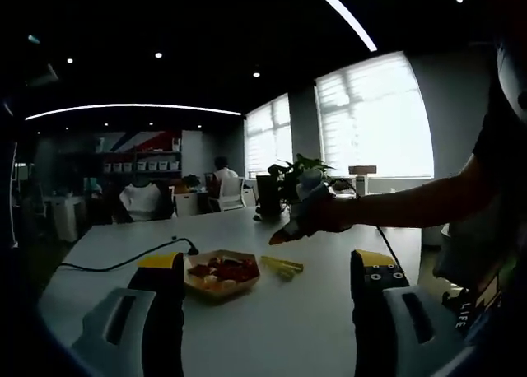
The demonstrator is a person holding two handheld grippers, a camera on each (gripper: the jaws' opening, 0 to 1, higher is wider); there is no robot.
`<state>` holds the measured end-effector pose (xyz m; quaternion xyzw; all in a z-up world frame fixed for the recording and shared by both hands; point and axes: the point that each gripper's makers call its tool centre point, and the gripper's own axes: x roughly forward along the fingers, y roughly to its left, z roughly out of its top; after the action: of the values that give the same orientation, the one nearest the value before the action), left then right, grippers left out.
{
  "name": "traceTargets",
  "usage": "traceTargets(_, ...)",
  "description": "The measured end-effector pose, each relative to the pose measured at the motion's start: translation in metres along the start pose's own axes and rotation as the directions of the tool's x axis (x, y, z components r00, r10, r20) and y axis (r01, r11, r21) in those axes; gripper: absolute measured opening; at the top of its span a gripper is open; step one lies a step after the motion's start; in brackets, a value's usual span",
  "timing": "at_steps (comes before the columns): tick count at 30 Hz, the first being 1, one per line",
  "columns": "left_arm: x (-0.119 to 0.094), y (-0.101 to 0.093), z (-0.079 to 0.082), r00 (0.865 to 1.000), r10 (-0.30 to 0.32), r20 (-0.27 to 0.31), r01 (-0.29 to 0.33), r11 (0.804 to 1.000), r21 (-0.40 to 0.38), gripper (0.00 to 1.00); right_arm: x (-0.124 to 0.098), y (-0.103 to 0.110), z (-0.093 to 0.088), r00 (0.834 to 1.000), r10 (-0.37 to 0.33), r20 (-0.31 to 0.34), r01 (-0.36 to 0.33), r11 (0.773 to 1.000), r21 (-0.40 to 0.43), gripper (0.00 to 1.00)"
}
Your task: Place the target food into the container with the food tongs after gripping and lifting it, then release it inside without dropping or visibly crushing the food.
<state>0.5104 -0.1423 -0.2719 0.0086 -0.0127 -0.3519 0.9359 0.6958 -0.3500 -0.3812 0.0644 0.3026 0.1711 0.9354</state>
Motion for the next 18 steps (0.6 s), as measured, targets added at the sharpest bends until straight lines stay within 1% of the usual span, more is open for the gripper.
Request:
traceTargets(1, 0.001, 0.001, 0.001, 1.0, 0.001, 0.009, -0.001, 1.0, -0.012, 0.91, -0.005, 0.002, 0.0, 1.0, 0.0, 0.023, 0.0, 1.0, -0.008, 0.42)
traceTargets(2, 0.001, 0.001, 0.0, 1.0, 0.001, 0.007, 0.0, 1.0, -0.013, 0.91, -0.008, 0.005, 0.003, 0.998, 0.005, 0.059, -0.003, 1.0, -0.03, 0.43)
traceTargets(3, 0.002, 0.002, 0.0, 1.0, 0.006, 0.005, -0.006, 1.0, -0.013, 0.91, -0.014, 0.008, 0.003, 0.997, 0.006, 0.082, -0.003, 0.999, -0.036, 0.43)
traceTargets(4, 0.003, 0.004, -0.001, 1.0, 0.016, 0.001, -0.016, 1.0, -0.004, 0.92, -0.02, 0.013, 0.005, 0.993, 0.017, 0.12, -0.01, 0.999, -0.052, 0.43)
traceTargets(6, 0.005, 0.003, -0.004, 1.0, 0.014, -0.006, -0.014, 1.0, 0.008, 0.95, -0.031, 0.019, 0.005, 0.986, 0.022, 0.168, -0.012, 0.998, -0.059, 0.43)
traceTargets(9, 0.005, 0.003, -0.005, 1.0, 0.012, -0.002, -0.012, 1.0, 0.003, 0.96, -0.047, 0.029, 0.004, 0.972, 0.044, 0.232, -0.03, 0.998, -0.061, 0.44)
traceTargets(10, 0.005, 0.004, -0.005, 1.0, 0.014, -0.002, -0.014, 1.0, -0.003, 0.96, -0.051, 0.032, 0.005, 0.965, 0.051, 0.258, -0.036, 0.998, -0.061, 0.45)
traceTargets(11, 0.006, 0.005, -0.006, 1.0, 0.02, -0.003, -0.02, 1.0, -0.006, 0.96, -0.06, 0.035, 0.005, 0.951, 0.048, 0.304, -0.029, 0.997, -0.068, 0.47)
traceTargets(12, 0.006, 0.007, -0.006, 1.0, 0.027, -0.003, -0.027, 1.0, -0.004, 0.97, -0.069, 0.039, 0.007, 0.931, 0.049, 0.361, -0.019, 0.996, -0.085, 0.49)
traceTargets(13, 0.005, 0.008, -0.006, 0.999, 0.033, -0.005, -0.033, 0.999, -0.003, 0.97, -0.077, 0.04, 0.004, 0.924, 0.037, 0.381, 0.0, 0.995, -0.096, 0.5)
traceTargets(14, 0.005, 0.01, -0.006, 0.999, 0.043, -0.004, -0.043, 0.999, -0.004, 0.97, -0.088, 0.041, 0.003, 0.905, 0.016, 0.425, 0.049, 0.989, -0.143, 0.5)
traceTargets(16, 0.004, 0.015, -0.003, 0.998, 0.061, 0.013, -0.061, 0.998, -0.008, 0.98, -0.099, 0.042, -0.003, 0.89, -0.011, 0.456, 0.091, 0.984, -0.153, 0.54)
traceTargets(17, 0.003, 0.017, -0.003, 0.998, 0.066, 0.012, -0.065, 0.998, -0.007, 0.99, -0.105, 0.044, -0.005, 0.883, -0.015, 0.469, 0.099, 0.983, -0.156, 0.58)
traceTargets(18, 0.003, 0.02, -0.006, 0.997, 0.08, -0.002, -0.08, 0.997, -0.005, 0.99, -0.109, 0.046, -0.011, 0.881, -0.016, 0.472, 0.1, 0.983, -0.154, 0.6)
